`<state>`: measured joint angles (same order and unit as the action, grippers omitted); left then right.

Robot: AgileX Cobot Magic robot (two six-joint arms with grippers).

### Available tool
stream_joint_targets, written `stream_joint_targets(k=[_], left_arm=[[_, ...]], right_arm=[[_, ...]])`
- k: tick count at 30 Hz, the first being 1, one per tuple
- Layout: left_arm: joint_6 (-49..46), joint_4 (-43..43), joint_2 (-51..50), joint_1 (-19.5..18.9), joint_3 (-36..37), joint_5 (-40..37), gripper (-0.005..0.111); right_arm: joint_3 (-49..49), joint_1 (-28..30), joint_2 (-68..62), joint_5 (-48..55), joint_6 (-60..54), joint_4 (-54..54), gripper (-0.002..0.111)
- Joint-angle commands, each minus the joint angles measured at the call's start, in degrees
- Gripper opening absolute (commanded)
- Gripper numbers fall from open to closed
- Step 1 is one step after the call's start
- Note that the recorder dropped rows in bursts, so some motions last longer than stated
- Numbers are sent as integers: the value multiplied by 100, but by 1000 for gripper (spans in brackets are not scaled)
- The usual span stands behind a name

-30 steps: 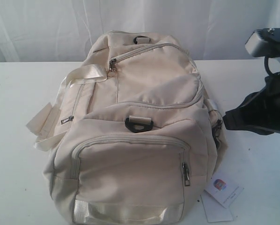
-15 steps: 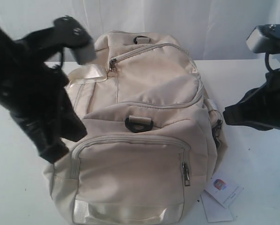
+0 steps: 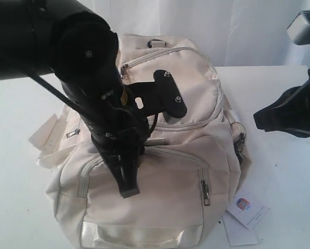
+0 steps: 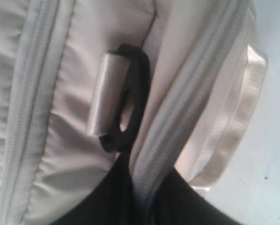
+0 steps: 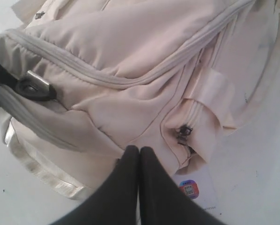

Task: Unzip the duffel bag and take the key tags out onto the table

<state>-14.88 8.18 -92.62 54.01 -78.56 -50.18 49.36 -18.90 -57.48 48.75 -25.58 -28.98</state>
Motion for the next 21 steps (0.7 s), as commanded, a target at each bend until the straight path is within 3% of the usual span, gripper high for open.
stream_joint_targets(k=[1, 7, 12, 21], left_arm=[[24, 27, -66, 42, -16, -1059, 0], [-55, 833, -66, 24, -16, -1978, 0], [-152, 1195, -52, -149, 11, -1978, 0], [-319, 1349, 443, -740, 1040, -1978, 0]], right_arm=[[16, -4, 75, -2, 50, 53, 0], [16, -4, 75, 11, 52, 53, 0], [16, -4, 75, 37, 52, 61, 0], [16, -4, 75, 54, 52, 73, 0]])
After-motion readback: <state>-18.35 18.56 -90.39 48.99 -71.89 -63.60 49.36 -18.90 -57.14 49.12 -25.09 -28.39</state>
